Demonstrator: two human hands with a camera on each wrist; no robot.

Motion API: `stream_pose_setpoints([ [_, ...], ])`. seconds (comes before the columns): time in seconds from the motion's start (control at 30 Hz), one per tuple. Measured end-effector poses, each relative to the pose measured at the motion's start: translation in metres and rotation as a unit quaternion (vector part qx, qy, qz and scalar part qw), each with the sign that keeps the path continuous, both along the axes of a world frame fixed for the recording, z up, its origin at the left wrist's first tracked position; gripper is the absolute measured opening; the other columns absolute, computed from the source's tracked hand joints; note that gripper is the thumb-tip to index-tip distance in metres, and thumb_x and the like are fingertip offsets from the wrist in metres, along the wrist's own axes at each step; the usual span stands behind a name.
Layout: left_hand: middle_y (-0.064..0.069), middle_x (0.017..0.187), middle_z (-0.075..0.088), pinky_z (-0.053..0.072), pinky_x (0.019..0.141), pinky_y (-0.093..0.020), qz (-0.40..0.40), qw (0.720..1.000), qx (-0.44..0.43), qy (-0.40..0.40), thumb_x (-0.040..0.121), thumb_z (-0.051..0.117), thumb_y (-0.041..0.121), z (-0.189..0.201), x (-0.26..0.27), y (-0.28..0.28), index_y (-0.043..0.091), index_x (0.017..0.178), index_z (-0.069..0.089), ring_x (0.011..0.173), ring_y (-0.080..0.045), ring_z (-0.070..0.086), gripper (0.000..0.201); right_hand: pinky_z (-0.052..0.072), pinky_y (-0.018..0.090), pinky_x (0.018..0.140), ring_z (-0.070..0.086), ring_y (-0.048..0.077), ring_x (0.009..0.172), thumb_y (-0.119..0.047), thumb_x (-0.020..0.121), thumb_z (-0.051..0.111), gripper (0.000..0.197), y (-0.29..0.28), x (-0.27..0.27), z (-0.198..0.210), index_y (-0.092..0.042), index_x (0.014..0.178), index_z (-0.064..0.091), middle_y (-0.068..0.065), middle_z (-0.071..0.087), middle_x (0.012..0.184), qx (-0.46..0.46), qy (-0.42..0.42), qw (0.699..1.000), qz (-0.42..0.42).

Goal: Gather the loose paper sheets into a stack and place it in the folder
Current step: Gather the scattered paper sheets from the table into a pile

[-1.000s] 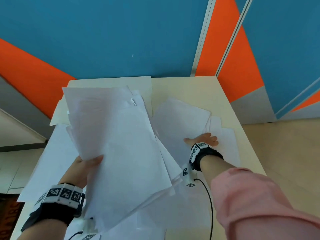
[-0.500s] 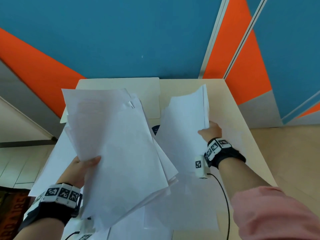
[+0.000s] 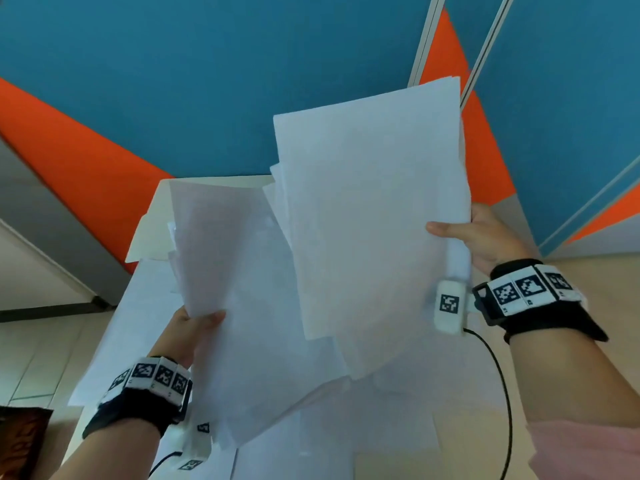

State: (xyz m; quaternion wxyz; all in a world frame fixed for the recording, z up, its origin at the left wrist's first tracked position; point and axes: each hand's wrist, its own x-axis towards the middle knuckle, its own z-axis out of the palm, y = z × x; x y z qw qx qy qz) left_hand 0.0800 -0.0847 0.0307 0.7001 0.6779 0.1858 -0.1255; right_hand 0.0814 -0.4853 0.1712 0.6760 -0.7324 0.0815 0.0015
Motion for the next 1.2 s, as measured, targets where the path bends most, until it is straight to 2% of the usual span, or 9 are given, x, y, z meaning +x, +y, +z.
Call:
stream_pose_setpoints([
  [0.13, -0.007, 0.068, 0.072, 0.055, 0.051, -0.028, -0.019, 0.999, -0.028, -0.011, 0.075, 0.067, -0.001, 0.009, -0.003, -0.009, 0.003, 0.087, 0.062, 0.065, -0.023, 0.067, 0.014, 0.058, 0.026, 0.076, 0.072, 0.013, 0.083, -0.041, 0.021, 0.092, 0.078, 0.031, 0.003, -0.026, -0.015, 0.091, 0.068, 0.0, 0.076, 0.09, 0.045, 0.06, 0.997, 0.029],
  [0.27, -0.027, 0.109, 0.065, 0.052, 0.083, -0.051, -0.077, 0.997, -0.021, 0.006, 0.074, 0.066, 0.01, 0.014, -0.004, -0.018, 0.001, 0.105, 0.063, 0.096, -0.038, 0.063, 0.033, 0.047, 0.039, 0.096, 0.059, 0.03, 0.111, -0.004, 0.077, 0.069, 0.041, 0.069, 0.0, -0.072, -0.006, 0.117, 0.058, 0.015, 0.062, 0.121, 0.037, 0.165, 0.984, 0.049],
  [0.4, -0.009, 0.088, 0.061, 0.046, 0.076, -0.04, -0.159, 0.983, 0.086, 0.016, 0.084, 0.061, 0.024, 0.021, -0.009, -0.029, 0.016, 0.086, 0.058, 0.083, -0.027, 0.056, 0.009, 0.043, 0.045, 0.103, 0.056, 0.028, 0.115, -0.003, 0.078, 0.07, 0.063, 0.089, -0.008, -0.11, -0.009, 0.133, 0.04, 0.006, 0.058, 0.12, 0.016, 0.206, 0.976, 0.064],
  [0.53, -0.008, 0.093, 0.071, 0.049, 0.073, -0.041, -0.102, 0.981, -0.142, 0.086, 0.082, 0.029, 0.072, 0.025, -0.013, -0.03, 0.02, 0.105, 0.063, 0.087, -0.026, 0.064, 0.066, 0.044, 0.046, 0.103, 0.061, 0.029, 0.111, 0.003, 0.079, 0.067, 0.049, 0.088, -0.017, -0.125, -0.005, 0.125, 0.053, 0.01, 0.065, 0.116, 0.043, 0.189, 0.98, 0.045],
  [0.6, -0.008, 0.099, 0.074, 0.047, 0.078, -0.044, -0.114, 0.973, -0.167, 0.112, 0.067, 0.037, 0.079, 0.024, -0.012, -0.027, 0.02, 0.111, 0.062, 0.095, -0.028, 0.067, 0.078, 0.044, 0.045, 0.102, 0.062, 0.028, 0.11, 0.003, 0.08, 0.065, 0.043, 0.088, -0.021, -0.129, -0.007, 0.122, 0.056, 0.009, 0.066, 0.114, 0.058, 0.179, 0.982, 0.031],
  [0.7, -0.009, 0.097, 0.076, 0.056, 0.07, -0.038, -0.178, 0.974, -0.078, 0.116, 0.041, 0.087, 0.05, 0.02, -0.009, -0.032, 0.008, 0.116, 0.062, 0.084, -0.023, 0.073, 0.089, 0.04, 0.041, 0.107, 0.057, 0.021, 0.115, -0.002, 0.082, 0.065, 0.054, 0.09, -0.024, -0.133, -0.011, 0.132, 0.048, 0.003, 0.062, 0.122, 0.061, 0.161, 0.985, 0.031],
  [0.83, -0.017, 0.099, 0.069, 0.059, 0.059, -0.032, -0.149, 0.985, 0.02, 0.08, 0.083, 0.063, 0.002, 0.015, -0.002, -0.047, -0.003, 0.116, 0.056, 0.071, -0.021, 0.072, 0.033, 0.032, 0.031, 0.11, 0.05, 0.006, 0.117, -0.034, 0.089, 0.058, 0.047, 0.088, -0.027, -0.126, -0.019, 0.132, 0.047, -0.012, 0.055, 0.126, 0.034, 0.15, 0.986, 0.064],
  [0.97, -0.013, 0.085, 0.071, 0.055, 0.061, -0.039, -0.118, 0.99, 0.051, 0.063, 0.087, 0.057, 0.002, 0.014, 0.0, -0.058, 0.002, 0.104, 0.06, 0.073, -0.029, 0.068, 0.018, 0.046, 0.028, 0.078, 0.058, 0.019, 0.092, -0.041, 0.093, 0.049, 0.037, 0.047, -0.021, -0.136, -0.01, 0.107, 0.063, 0.005, 0.067, 0.099, -0.054, 0.164, 0.98, -0.098],
  [1.2, -0.014, 0.086, 0.068, 0.052, 0.062, -0.038, -0.063, 0.995, 0.052, 0.064, 0.086, 0.059, 0.004, 0.017, 0.002, -0.061, 0.006, 0.101, 0.059, 0.075, -0.031, 0.065, 0.015, 0.03, 0.053, 0.105, 0.024, 0.033, 0.137, -0.057, 0.065, 0.073, 0.101, -0.047, -0.035, -0.17, -0.01, 0.141, 0.027, 0.017, 0.024, 0.145, -0.337, 0.416, 0.806, -0.252],
])
